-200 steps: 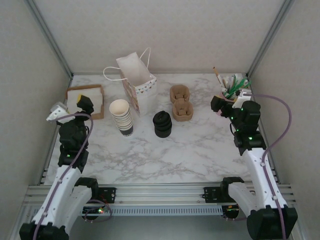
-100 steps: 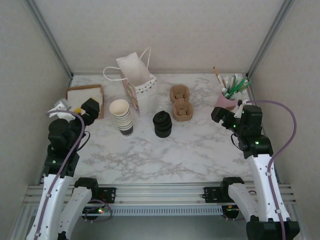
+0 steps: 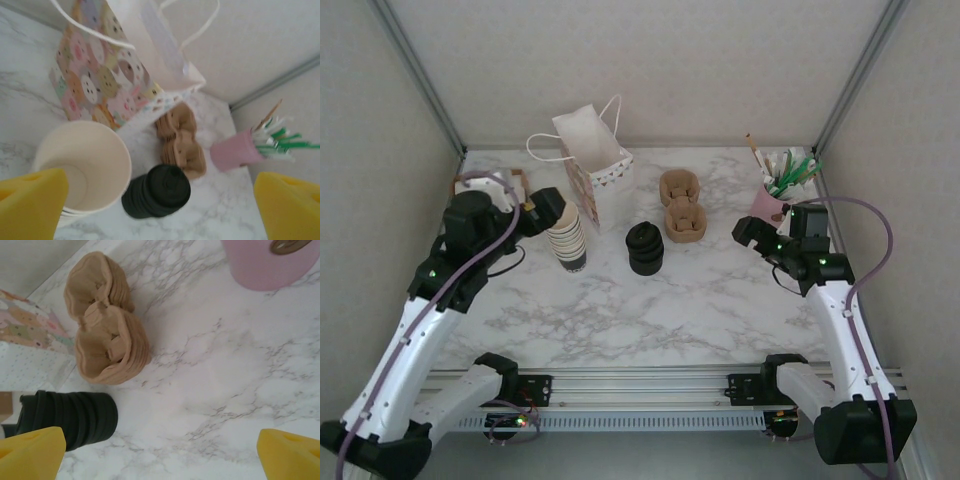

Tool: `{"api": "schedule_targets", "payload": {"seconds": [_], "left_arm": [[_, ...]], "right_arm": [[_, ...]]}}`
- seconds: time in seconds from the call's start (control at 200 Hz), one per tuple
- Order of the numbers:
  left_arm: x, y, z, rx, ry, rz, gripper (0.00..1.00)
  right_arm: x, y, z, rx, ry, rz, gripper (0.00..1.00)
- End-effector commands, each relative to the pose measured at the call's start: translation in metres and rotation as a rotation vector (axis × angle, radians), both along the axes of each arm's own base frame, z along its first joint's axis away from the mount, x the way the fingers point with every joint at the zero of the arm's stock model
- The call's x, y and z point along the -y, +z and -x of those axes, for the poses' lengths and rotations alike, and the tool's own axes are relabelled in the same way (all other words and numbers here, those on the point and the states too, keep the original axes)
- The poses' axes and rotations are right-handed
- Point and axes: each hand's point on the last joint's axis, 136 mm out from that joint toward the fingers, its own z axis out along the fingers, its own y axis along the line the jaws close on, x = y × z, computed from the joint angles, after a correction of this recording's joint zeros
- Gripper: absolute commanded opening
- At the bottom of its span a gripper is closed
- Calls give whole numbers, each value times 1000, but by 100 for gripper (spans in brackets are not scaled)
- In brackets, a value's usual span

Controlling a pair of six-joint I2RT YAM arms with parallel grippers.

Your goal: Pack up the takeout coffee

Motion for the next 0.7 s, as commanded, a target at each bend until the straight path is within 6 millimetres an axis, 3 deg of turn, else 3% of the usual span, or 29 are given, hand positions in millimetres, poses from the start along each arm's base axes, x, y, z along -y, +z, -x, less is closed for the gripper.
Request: {"api": "schedule_targets", "payload": {"seconds": [0.0,0.21,0.355,0.421,0.696], "left_arm": [[5,-17,4,-99,-13,-184,93],[13,-42,1,-240,-27,-390,86],[14,-69,-6,-346,-24,-528,75],[14,-77,-9,-371,-22,-565,64],[28,-88,-22,-388,-65,-582,46]], "right_arm": [[-16,7,-1,28,80,-56,99],[-25,-2,4,14,123,-94,95],[-25,-7,8,-8,135,-83,94],[-25,-9,10,-14,139,-80,94],[-23,-11,16,-10,146,-55,93]]}}
